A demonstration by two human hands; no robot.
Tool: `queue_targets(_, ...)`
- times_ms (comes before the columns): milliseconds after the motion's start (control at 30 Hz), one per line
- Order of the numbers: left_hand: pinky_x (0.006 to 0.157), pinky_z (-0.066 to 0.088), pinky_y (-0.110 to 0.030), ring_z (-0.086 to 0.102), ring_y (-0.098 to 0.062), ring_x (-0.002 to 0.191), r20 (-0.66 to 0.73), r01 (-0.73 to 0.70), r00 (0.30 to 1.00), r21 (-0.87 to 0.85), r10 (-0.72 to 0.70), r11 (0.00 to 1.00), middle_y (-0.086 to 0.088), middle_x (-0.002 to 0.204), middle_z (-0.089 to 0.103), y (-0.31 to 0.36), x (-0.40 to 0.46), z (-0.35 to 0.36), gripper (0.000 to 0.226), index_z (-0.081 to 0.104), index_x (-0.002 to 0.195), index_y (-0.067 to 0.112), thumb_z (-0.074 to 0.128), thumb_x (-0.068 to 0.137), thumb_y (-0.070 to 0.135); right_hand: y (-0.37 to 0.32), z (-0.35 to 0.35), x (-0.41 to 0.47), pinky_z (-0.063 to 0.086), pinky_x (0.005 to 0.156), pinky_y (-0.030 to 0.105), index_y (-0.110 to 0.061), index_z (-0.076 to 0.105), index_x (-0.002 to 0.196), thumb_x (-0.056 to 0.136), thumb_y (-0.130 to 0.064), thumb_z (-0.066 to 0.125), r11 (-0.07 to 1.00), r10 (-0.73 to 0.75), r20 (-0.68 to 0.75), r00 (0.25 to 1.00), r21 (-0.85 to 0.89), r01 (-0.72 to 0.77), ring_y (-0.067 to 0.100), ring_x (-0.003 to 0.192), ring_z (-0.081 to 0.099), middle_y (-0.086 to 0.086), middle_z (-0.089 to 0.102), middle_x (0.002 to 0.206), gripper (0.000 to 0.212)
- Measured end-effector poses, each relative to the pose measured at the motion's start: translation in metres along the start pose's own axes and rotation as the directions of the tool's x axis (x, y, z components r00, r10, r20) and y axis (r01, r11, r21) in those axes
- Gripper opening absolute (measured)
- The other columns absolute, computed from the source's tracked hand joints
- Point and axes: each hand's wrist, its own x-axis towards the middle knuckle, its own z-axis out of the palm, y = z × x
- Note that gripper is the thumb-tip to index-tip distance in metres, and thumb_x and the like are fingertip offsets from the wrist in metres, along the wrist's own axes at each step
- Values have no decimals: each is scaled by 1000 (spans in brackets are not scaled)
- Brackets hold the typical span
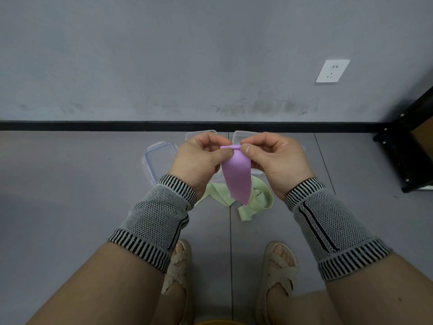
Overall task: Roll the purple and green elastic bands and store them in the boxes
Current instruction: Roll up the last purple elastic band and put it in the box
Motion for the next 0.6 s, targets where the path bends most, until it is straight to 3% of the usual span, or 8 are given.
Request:
queue_targets(267, 53, 35, -23, 44, -11, 55, 3, 49, 999, 18, -49, 999, -3, 65, 58, 1, -2, 2, 12, 63, 80, 11, 65, 81, -1, 2, -2, 3, 56, 69, 30, -18, 68, 73, 80, 0, 69, 999, -38, -40, 998, -10, 38, 16, 71, 66, 4, 69, 73, 20)
queue_targets(433, 54, 34, -24, 41, -13, 57, 21, 63, 998, -27, -62, 998, -6, 67, 55, 2, -1, 1, 11, 64, 77, 11, 66, 82, 2, 3, -2, 3, 58, 77, 41, -21, 68, 72, 79, 3, 69, 998, -59, -45, 997, -9, 58, 18, 73, 64, 1, 67, 71, 25)
queue_targets(600, 52, 32, -25, 38, -13, 51, -7, 22, 1000, -36, -22, 999, -2, 57, 54, 2, -1, 1, 15, 62, 76, 10, 63, 82, -4, 4, 0, 3, 56, 82, 40, -22, 67, 75, 79, 3, 69, 998, -62, -36, 997, -5, 62, 16, 76, 62, -3, 67, 73, 26)
